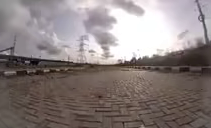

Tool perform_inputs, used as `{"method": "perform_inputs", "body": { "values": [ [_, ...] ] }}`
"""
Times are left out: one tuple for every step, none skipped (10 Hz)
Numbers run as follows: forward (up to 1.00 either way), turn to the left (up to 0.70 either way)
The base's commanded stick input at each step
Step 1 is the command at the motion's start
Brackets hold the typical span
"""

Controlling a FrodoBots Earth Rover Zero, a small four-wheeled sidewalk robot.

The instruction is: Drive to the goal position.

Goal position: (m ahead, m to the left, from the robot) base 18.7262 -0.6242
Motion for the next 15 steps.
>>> {"method": "perform_inputs", "body": {
  "values": [
    [1.00,0.00],
    [1.00,0.00],
    [1.00,0.00],
    [1.00,0.00],
    [1.00,0.00],
    [1.00,0.00],
    [1.00,0.00],
    [1.00,0.00],
    [1.00,0.00],
    [1.00,0.00],
    [1.00,0.00],
    [1.00,0.00],
    [1.00,0.00],
    [1.00,0.00],
    [1.00,0.00]
  ]
}}
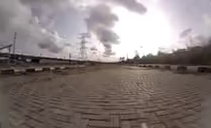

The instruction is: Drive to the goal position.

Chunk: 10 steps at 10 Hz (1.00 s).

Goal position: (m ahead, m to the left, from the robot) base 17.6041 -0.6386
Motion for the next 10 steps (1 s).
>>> {"method": "perform_inputs", "body": {
  "values": [
    [1.00,0.00],
    [1.00,0.00],
    [1.00,0.00],
    [1.00,0.00],
    [1.00,0.00],
    [1.00,0.00],
    [1.00,0.00],
    [1.00,0.00],
    [1.00,0.00],
    [1.00,0.00]
  ]
}}
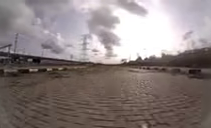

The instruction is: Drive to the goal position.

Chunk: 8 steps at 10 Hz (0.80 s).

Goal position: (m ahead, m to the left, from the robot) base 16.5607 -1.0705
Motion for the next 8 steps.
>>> {"method": "perform_inputs", "body": {
  "values": [
    [1.00,0.00],
    [1.00,0.00],
    [1.00,-0.04],
    [1.00,-0.18],
    [1.00,-0.27],
    [1.00,-0.27],
    [1.00,-0.27],
    [1.00,-0.27]
  ]
}}
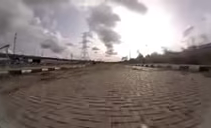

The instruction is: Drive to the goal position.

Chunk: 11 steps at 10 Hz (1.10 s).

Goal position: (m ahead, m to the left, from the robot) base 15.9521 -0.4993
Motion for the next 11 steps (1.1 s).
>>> {"method": "perform_inputs", "body": {
  "values": [
    [1.00,0.00],
    [1.00,0.00],
    [1.00,0.00],
    [1.00,0.00],
    [1.00,0.00],
    [1.00,0.00],
    [1.00,0.00],
    [1.00,0.00],
    [1.00,0.00],
    [1.00,0.00],
    [1.00,0.00]
  ]
}}
